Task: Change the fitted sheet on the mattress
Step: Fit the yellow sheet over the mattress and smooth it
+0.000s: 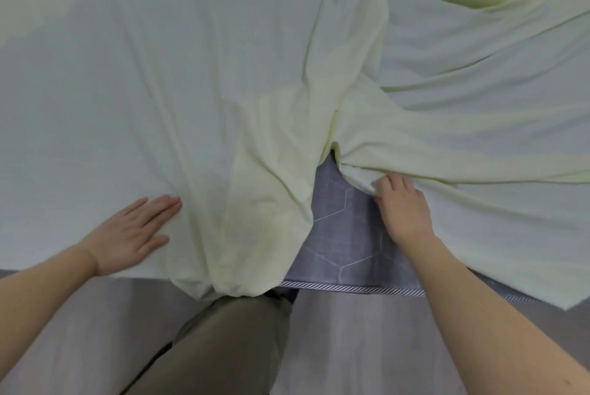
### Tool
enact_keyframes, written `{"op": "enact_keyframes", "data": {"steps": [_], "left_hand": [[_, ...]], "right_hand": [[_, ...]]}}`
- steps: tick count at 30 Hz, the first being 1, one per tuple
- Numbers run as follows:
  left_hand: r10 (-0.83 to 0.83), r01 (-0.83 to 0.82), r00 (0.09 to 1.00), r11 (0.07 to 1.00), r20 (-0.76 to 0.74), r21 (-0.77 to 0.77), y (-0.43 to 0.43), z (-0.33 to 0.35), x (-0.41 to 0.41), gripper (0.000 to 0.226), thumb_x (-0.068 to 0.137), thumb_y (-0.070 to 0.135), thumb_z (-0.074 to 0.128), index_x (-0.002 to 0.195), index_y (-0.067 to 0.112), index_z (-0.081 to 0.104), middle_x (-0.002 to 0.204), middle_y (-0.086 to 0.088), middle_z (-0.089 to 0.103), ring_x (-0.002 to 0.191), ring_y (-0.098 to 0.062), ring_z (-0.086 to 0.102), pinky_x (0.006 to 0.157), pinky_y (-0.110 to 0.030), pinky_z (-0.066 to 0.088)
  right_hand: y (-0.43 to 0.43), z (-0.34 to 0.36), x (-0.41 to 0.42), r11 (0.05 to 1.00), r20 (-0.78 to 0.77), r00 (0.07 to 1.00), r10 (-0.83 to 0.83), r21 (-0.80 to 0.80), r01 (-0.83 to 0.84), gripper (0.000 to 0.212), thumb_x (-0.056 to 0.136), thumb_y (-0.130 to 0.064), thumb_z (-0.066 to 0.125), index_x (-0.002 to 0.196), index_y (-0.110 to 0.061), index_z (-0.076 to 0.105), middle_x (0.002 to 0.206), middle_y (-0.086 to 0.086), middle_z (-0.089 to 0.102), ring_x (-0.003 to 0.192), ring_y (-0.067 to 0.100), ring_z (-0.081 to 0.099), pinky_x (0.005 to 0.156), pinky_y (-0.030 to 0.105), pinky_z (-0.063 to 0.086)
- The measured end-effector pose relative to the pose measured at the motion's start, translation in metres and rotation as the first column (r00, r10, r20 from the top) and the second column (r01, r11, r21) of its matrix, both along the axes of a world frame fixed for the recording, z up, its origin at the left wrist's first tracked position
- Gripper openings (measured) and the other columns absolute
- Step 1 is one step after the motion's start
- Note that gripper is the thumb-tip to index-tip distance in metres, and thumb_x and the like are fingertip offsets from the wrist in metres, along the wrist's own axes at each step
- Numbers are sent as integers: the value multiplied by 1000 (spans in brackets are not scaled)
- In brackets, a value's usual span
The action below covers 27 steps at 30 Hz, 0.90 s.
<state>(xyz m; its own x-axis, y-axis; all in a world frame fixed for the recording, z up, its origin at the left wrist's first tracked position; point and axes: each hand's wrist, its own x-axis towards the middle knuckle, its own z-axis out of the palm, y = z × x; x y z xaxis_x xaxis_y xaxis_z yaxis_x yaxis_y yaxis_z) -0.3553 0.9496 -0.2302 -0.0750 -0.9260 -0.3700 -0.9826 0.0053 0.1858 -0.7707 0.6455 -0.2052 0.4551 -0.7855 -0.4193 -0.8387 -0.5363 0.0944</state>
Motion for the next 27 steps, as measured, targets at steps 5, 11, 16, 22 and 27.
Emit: {"op": "enact_keyframes", "data": {"steps": [5,11,16,22,27], "left_hand": [[510,-530,844,842,-167,-105,-80,33,-71,38,99,29,43,117,-1,57,117,-16,48,97,-36,60,90,-44,48],[426,-398,837,905,-344,151,-170,72,-223,30,103,30,39,97,8,58,101,-10,52,88,-30,58,80,-35,37],[864,-532,244,499,-440,684,-213,71,-342,44,99,44,45,90,9,68,86,-6,69,82,-23,64,80,-30,50],[672,-479,-636,43,-380,877,-241,69,-424,69,88,40,67,140,38,22,123,8,54,108,-16,60,86,-33,49],[157,-492,-869,-175,-469,853,-259,70,-461,89,79,-23,53,140,39,30,130,-2,49,115,-25,53,99,-48,46]], "right_hand": [[-53,28,-25,825,386,730,-565,276,493,29,86,6,41,113,-3,48,102,24,58,96,40,55,71,34,36],[-146,93,-108,731,661,508,-552,91,676,29,89,-6,35,115,-9,47,90,19,56,89,37,55,72,35,35],[-225,117,-194,815,628,626,-463,24,579,23,93,-21,41,110,-17,57,89,21,62,90,39,58,74,37,39],[-209,118,-273,970,264,958,115,177,-166,39,87,-68,47,123,-54,52,81,-16,67,73,12,62,65,26,38],[-176,89,-357,588,-88,706,703,631,-506,46,90,-71,36,119,-43,59,94,-15,62,93,8,58,69,18,27]]}}
